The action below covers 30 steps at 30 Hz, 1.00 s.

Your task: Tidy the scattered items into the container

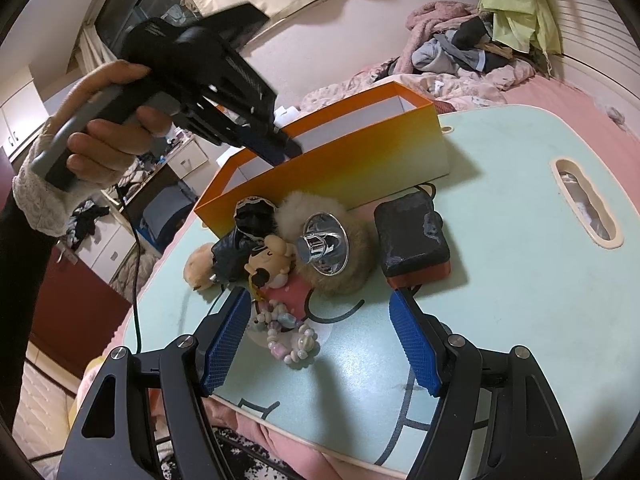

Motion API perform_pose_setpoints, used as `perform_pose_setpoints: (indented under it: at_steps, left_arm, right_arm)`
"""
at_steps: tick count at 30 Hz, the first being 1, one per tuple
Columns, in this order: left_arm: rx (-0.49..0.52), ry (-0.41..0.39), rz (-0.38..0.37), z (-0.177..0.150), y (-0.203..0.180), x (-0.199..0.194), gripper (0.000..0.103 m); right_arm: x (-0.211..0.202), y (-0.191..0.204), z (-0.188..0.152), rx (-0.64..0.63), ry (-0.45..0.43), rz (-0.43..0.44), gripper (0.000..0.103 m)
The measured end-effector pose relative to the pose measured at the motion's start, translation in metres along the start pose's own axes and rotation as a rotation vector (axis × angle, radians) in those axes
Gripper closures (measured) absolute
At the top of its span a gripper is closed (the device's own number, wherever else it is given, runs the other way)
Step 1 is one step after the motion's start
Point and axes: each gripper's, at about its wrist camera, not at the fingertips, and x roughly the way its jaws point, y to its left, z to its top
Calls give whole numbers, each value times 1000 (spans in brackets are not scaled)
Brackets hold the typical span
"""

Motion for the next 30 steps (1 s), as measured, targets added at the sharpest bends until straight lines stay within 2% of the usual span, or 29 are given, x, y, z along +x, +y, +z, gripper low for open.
perform_pose_setpoints:
  at_steps: [2,5,6,8,10,16,19,22,24,26,30]
  left_arm:
    - [-25,33,-56,8,-1,13,57]
    - [-63,96,-46,13,1,29,57]
    - [-75,107,-52,13,-3,32,46]
    - [-98,100,-105,13,3,37,40]
    - [-89,77,-104,10,4,36,36]
    - [-80,61,-111,10,11,32,36]
    - [-79,43,32,16,20,42,45]
    - [-103,17,72,17,32,39,46]
    - [-119,5,91,18,38,36,52]
    - [-131,-21,68,17,41,27,53]
    - [-111,-57,-51,10,30,6,53]
  right_arm:
    - [-1,2,-1,-2,0,-1,31]
    - [-1,1,-3,0,3,-4,31]
    - [-1,1,-3,2,4,-4,31]
    - [0,0,-2,6,6,-4,31]
    - [1,1,-3,8,8,-3,31]
    - [1,4,-3,-1,8,-9,31]
    - [0,4,-3,-1,7,-9,31]
    - [0,4,-3,3,8,-9,31]
    - [0,3,-3,7,9,-7,31]
    - [1,3,-3,9,11,-8,31]
    - [2,3,-4,15,16,-5,31]
